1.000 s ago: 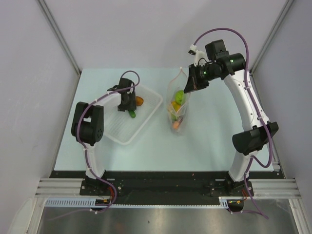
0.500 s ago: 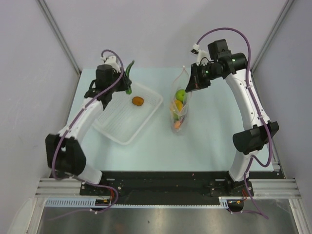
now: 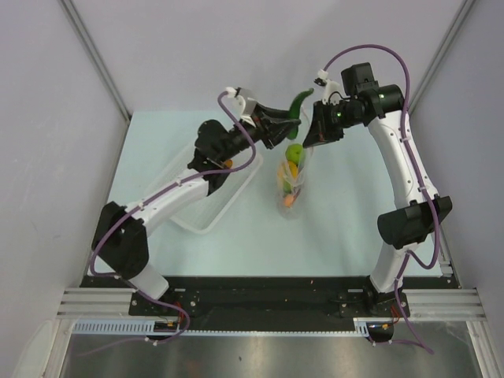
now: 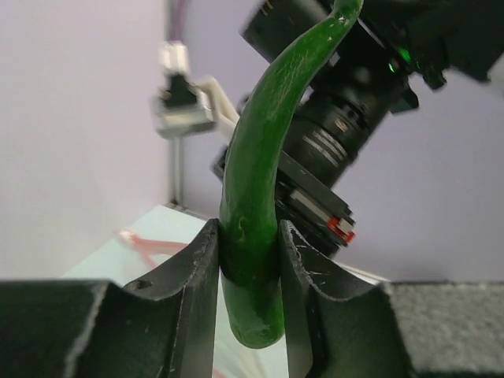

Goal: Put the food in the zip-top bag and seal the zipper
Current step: Place the fake vegetable in the zipper food storage bag.

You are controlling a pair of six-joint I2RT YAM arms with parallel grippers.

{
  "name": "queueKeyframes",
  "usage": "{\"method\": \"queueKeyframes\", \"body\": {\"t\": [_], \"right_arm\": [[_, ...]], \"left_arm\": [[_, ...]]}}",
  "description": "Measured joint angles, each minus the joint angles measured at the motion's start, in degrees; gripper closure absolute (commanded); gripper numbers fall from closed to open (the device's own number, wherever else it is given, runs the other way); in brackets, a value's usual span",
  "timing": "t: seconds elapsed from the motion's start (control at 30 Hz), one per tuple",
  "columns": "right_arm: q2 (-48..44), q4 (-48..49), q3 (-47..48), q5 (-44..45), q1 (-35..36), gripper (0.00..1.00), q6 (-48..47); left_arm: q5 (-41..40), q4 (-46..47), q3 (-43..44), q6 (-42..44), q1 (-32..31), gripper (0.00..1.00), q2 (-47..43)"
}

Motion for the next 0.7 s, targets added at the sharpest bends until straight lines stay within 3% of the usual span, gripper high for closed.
{"method": "queueKeyframes", "body": {"t": [0.17, 0.37, 0.4, 0.6, 0.7], "right_arm": [[0.0, 0.0, -0.2, -0.2, -0.1, 1.0, 0.0], [0.0, 0.0, -0.3, -0.4, -0.6, 1.0, 0.0], [0.0, 0.0, -0.3, -0.4, -0.8, 1.0, 0.0], [0.0, 0.0, -0.3, -0.5, -1.0, 1.0, 0.0], [0.0, 0.0, -0.3, -0.5, -1.0, 1.0, 0.0]], "left_arm": [[1.0, 1.3, 0.0, -0.4, -3.3, 0.76, 3.7], [0.3, -0.9, -3.3, -0.8, -4.2, 0.41, 3.0], [0.1, -2.4, -4.0, -0.7, -4.2, 0.29, 2.5], [-0.5, -14.2, -4.5, 0.2, -3.3, 0.13, -1.8], [-0.3, -18.5, -4.8, -0.2, -1.1, 0.1, -5.1]]}}
